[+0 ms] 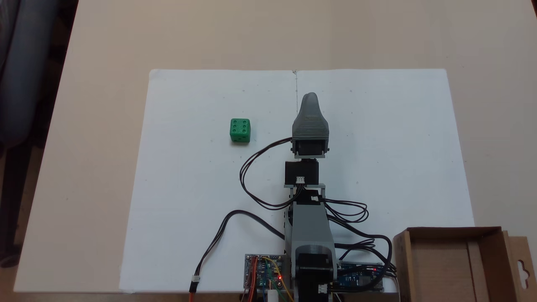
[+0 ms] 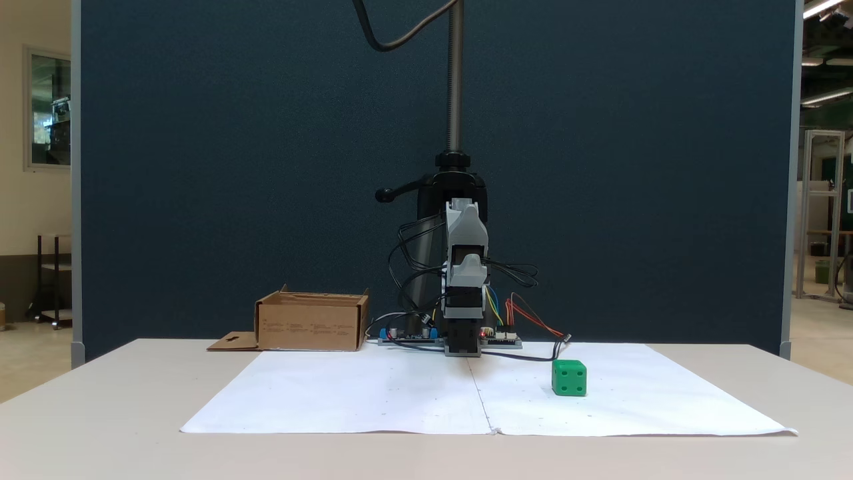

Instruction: Grasp a green dice and put it in the bin.

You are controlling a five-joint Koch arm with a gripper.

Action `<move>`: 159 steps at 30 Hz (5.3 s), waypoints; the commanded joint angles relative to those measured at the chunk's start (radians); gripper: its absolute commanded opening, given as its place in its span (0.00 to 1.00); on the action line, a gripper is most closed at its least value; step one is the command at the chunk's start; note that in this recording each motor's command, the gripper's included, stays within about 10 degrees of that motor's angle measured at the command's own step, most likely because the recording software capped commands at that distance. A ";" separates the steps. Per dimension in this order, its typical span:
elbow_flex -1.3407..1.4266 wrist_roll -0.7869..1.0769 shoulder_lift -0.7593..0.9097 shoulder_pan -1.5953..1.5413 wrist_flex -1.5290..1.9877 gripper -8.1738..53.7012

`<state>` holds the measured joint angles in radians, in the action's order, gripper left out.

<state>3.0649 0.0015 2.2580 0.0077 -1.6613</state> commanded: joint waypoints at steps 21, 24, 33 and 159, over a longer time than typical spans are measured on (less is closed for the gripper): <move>0.066 -0.029 0.110 0.012 -0.040 0.86; 0.066 -0.028 0.110 0.012 -0.040 0.86; 0.067 -0.029 0.110 0.012 -0.040 0.86; -1.701 -0.739 -0.696 -0.612 2.721 0.83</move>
<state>1.4021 -0.6473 1.5601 -0.5921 1.0600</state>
